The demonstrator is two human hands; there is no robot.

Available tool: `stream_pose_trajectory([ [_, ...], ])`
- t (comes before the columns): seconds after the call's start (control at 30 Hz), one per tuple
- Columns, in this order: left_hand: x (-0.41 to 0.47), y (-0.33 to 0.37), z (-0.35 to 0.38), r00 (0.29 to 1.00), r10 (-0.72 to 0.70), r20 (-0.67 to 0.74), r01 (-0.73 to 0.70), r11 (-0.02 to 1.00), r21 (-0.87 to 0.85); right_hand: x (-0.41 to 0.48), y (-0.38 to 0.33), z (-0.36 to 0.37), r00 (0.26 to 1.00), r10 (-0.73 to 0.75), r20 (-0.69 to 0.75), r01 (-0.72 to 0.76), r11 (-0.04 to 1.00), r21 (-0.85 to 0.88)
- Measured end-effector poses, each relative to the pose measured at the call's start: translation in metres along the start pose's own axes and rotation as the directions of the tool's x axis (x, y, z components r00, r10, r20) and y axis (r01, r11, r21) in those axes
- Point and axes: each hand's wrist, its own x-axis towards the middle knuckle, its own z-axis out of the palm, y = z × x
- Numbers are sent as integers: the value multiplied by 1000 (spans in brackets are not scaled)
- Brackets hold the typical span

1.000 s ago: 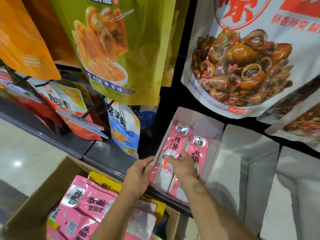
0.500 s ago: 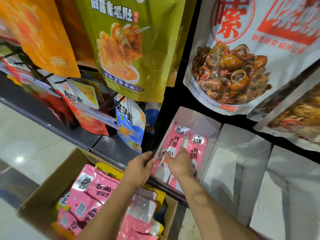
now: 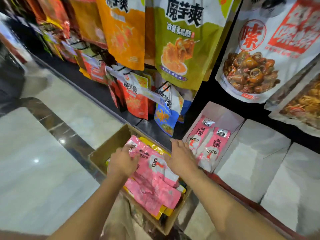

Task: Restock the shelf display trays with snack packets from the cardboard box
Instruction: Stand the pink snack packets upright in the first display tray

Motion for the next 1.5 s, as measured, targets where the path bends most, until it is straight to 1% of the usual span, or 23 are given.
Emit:
stream_pose_trajectory([
  [0.07, -7, -32, 6, 997, -74, -11, 73, 996, -51, -6, -11, 8, 999, -22, 33, 22, 1000, -19],
  [0.13, -6, -67, 27, 991, -135, 22, 137, 985, -104, -10, -17, 16, 997, -34, 64, 36, 999, -34],
  [0.2, -18, -72, 27, 983, -169, 76, 177, 976, -126, -11, -22, 24, 996, -29, 89, 32, 999, -33],
  [0.3, -25, -66, 34, 967, -194, 164, 221, 961, -168, -9, -27, 34, 993, -15, 116, 21, 999, -50],
  [0.4, -35, -38, 28, 962, -176, 211, 220, 954, -206, -3, -25, 44, 989, 8, 148, 4, 997, -80],
  [0.57, -24, -20, 45, 932, -228, 282, 294, 930, -222, 7, -19, 59, 983, 33, 182, -11, 993, -119],
  [0.77, -18, -8, 55, 887, -308, 344, 389, 900, -196, 21, -15, 66, 981, 50, 185, -41, 998, -53],
  [1.0, -19, 6, 60, 880, -342, 331, 401, 907, -131, 33, -3, 58, 987, 91, 131, -113, 978, 173],
  [1.1, -22, 14, 60, 880, -347, 325, 400, 910, -110, 30, 0, 47, 988, 115, 101, -141, 942, 305],
  [1.2, -24, 23, 62, 879, -356, 316, 405, 909, -102, 27, 6, 37, 987, 129, 92, -157, 884, 441],
  [1.27, -23, 28, 61, 858, -379, 347, 445, 885, -134, 25, 13, 32, 988, 126, 89, -153, 861, 485],
  [1.37, -23, 33, 57, 828, -400, 392, 508, 831, -226, 18, 23, 23, 989, 125, 74, -145, 810, 568],
  [1.43, -24, 33, 58, 830, -394, 394, 520, 803, -292, 10, 29, 17, 990, 131, 59, -138, 763, 632],
  [1.5, -27, 32, 58, 841, -399, 365, 521, 782, -343, 3, 35, 10, 989, 142, 28, -125, 738, 663],
])
